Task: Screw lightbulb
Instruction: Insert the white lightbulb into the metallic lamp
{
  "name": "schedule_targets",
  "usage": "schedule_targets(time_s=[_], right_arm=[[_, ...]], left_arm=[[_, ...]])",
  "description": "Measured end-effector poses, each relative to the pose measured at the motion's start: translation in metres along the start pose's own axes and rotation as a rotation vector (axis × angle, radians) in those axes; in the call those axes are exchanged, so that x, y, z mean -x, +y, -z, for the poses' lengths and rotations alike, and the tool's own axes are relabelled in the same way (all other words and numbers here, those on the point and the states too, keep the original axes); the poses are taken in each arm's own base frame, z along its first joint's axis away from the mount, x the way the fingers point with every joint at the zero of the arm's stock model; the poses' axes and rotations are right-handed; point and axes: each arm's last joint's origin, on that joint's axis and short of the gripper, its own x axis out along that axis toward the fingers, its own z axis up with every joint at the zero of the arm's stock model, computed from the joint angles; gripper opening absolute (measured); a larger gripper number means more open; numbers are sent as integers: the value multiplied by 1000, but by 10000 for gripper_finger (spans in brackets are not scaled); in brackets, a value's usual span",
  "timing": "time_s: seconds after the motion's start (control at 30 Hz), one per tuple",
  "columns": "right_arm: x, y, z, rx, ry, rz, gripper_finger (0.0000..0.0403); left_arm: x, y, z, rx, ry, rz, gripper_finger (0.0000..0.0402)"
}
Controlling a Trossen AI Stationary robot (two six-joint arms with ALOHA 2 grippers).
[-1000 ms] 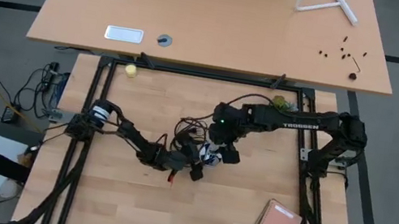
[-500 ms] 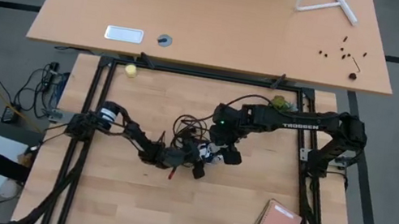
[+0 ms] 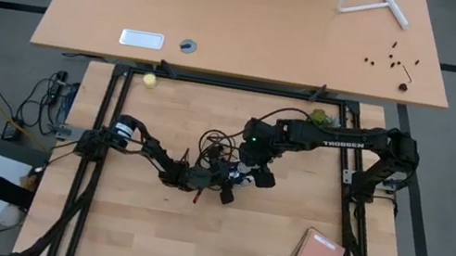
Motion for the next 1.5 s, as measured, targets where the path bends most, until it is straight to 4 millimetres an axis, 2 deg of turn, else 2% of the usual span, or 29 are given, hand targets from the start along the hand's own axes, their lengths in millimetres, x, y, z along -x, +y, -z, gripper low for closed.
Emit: schedule_targets(time_s=[0.37, 0.57, 0.8, 1.5], right_arm=[[0, 1, 4, 35, 37, -13, 268], [-3, 21, 5, 80, 85, -121, 268], [-7, 44, -1, 199, 76, -133, 268], [-8, 48, -6, 221, 18, -187, 268]], left_arm=[[0, -3, -1, 1, -4, 98, 180], [-3, -2, -2, -15, -10, 250, 179], [-7, 2, -3, -14, -11, 412, 179], [-3, -4, -10, -25, -83, 567, 179]])
